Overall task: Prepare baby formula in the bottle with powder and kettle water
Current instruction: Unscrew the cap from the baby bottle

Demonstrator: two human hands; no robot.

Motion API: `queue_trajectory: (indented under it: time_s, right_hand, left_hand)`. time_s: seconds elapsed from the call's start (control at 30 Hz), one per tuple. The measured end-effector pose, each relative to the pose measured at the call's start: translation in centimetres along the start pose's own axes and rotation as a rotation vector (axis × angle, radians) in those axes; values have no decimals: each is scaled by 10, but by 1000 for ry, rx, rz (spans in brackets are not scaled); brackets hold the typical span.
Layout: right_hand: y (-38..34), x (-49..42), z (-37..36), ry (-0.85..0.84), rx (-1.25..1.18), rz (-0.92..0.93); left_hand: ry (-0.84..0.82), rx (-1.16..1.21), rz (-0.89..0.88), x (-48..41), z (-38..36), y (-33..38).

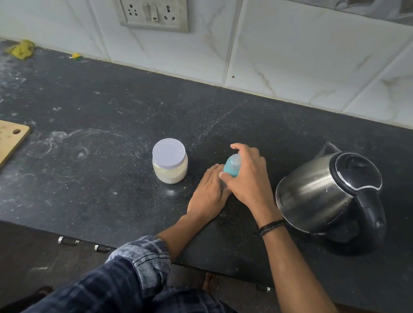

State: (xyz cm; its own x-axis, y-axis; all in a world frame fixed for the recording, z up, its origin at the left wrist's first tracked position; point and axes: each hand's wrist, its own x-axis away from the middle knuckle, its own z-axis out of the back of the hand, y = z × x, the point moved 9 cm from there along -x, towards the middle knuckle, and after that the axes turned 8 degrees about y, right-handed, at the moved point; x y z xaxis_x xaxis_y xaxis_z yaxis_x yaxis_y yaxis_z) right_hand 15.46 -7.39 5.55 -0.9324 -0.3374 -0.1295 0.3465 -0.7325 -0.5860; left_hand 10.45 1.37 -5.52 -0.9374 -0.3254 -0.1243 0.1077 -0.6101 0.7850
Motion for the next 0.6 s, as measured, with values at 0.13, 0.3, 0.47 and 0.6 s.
queue_trajectory:
  time_s: [0.13,0.3,0.47,0.6]
  right_hand:
    - [-2,0,-2,-25,-30,16]
    - [-3,-1,3,23,21,-3]
    - [-4,0,0,-18,-34,21]
    - [-2,-1,1,16,49,-4]
  left_hand:
    - [-1,1,7,-1,-1,-3]
    - [-3,-15,3,0,-1,-2]
    - [3,-8,4,-1,0,-2]
    - [9,-7,-10,1,2,2]
